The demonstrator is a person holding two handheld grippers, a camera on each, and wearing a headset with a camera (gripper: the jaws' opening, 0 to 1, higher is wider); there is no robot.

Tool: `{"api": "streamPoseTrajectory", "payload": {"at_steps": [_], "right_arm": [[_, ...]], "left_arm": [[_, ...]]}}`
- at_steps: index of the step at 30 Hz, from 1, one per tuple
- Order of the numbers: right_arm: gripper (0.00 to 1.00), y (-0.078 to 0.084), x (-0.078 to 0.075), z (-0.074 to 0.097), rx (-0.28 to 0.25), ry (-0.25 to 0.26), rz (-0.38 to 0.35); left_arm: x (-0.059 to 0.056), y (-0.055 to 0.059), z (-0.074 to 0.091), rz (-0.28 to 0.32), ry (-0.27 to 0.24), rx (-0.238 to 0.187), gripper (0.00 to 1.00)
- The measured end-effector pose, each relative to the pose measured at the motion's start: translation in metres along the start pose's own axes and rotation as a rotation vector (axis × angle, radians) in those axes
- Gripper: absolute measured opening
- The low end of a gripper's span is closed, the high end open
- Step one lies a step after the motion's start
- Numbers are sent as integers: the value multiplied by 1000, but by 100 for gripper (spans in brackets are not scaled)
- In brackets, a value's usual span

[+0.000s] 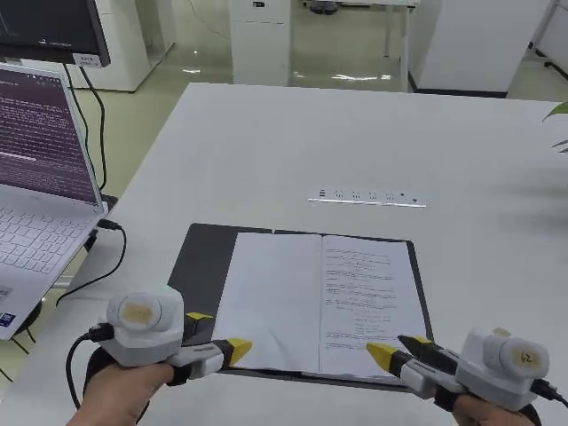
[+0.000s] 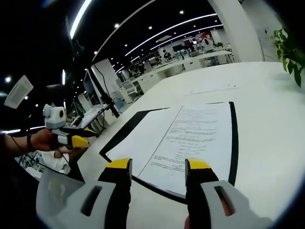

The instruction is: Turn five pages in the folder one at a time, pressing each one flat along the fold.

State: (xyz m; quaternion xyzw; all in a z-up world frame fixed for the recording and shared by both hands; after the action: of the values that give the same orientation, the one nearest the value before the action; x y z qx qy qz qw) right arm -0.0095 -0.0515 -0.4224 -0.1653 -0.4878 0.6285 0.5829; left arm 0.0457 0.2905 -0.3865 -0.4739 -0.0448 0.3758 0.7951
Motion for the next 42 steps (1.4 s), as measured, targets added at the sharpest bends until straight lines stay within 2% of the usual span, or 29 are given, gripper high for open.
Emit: {"api": "streamPoseTrajectory", "payload": {"at_steps": [4,6,11,16,19,23,25,31,36,42], "right_arm": [[51,-3,2,9,-8,-2,14],[54,-6,3,14,-29,1,14],[58,-9,4,23,-42,2,32],[62,-4,6,31,0,-1,123],[62,3,6,35,29,8,168],[66,9,4,38,51,6,166],[67,13,6,40,73,-1,198],[69,15,5,43,67,7,159],[71,17,4,45,80,15,154],[69,21,1,48,83,21,117]], "left_arm": [[-2,-6,10,-29,-5,-15,50],[-4,-9,16,-47,-5,-29,53],[-11,-9,22,-105,-2,-16,59],[-14,-8,29,-135,5,-24,67],[-18,-2,31,-193,-10,-5,70],[-21,7,29,-170,9,5,74],[-20,12,28,-157,6,9,76],[-23,14,27,-133,12,21,76],[-22,15,27,-128,9,26,76],[-22,18,25,-125,17,32,76]]}}
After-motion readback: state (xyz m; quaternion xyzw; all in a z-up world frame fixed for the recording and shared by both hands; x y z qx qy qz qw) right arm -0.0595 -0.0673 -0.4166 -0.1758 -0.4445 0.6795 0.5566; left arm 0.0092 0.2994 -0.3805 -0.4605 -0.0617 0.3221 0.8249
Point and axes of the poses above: the centre of the closed fingertips' face, and the gripper's own axes: z roughly backward along the fingers, x roughly to its left, y roughly out of its underside, the point moved 10 cm from there along z, roughly backward along the fingers, and after that the axes turned 6 degrees about y, right-handed, at the moved point
